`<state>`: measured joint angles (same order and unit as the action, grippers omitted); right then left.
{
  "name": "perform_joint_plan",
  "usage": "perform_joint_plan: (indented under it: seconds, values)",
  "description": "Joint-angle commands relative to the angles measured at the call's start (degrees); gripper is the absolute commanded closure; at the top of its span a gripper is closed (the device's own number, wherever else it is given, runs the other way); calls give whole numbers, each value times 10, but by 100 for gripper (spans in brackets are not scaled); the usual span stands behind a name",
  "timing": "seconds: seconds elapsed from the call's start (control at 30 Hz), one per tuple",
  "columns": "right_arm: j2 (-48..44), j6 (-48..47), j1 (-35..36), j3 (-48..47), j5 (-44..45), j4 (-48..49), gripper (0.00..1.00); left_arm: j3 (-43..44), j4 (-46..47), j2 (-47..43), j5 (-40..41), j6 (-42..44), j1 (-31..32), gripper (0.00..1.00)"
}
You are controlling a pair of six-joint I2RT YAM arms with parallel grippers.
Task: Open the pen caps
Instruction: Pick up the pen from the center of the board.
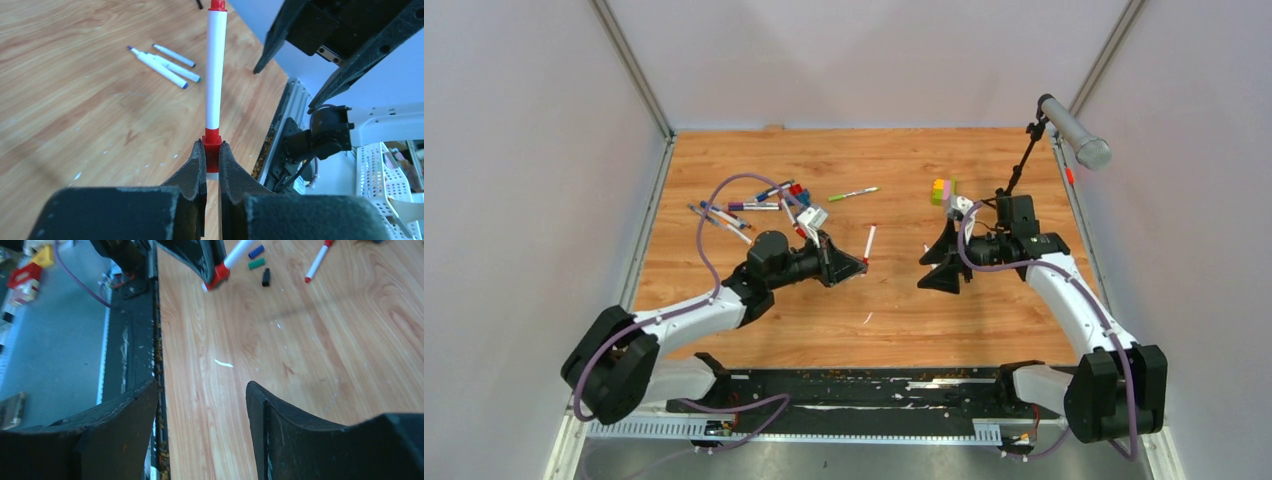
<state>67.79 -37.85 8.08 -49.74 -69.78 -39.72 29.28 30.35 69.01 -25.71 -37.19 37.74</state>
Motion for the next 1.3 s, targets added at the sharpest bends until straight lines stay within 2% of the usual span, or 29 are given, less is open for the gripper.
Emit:
perform_joint_plan:
  seconds: [0.0,0.13,0.23,0.3,0.4,0.43,0.47,0.53,0.67,0.8,1.0,1.27]
  values:
    - [-1,155,4,19,-111,146,34,-7,166,43,17,-36,32,100]
    - [15,300,5,38,-112,266,34,-2,210,78,25,-54,50,100]
    - [28,363,13,42,-85,299,34,8,222,101,28,-58,64,100]
    - [34,332,18,30,-84,261,34,16,224,114,24,-60,71,100]
    - [39,105,20,-43,-82,55,32,30,206,130,11,-62,74,100]
    - [41,63,21,-54,-76,17,32,40,186,134,6,-56,74,100]
    - [42,64,21,-56,-70,17,32,49,164,138,3,-49,74,100]
    - [41,131,20,-35,-60,71,32,57,127,142,4,-36,76,100]
    - [43,313,24,19,-16,236,34,54,142,144,8,-45,82,100]
    - [56,400,41,28,10,293,35,54,167,151,18,-55,91,100]
    - [61,437,71,36,23,328,36,58,214,183,13,-82,104,100]
    - [72,463,72,34,73,331,45,53,236,188,18,-92,107,100]
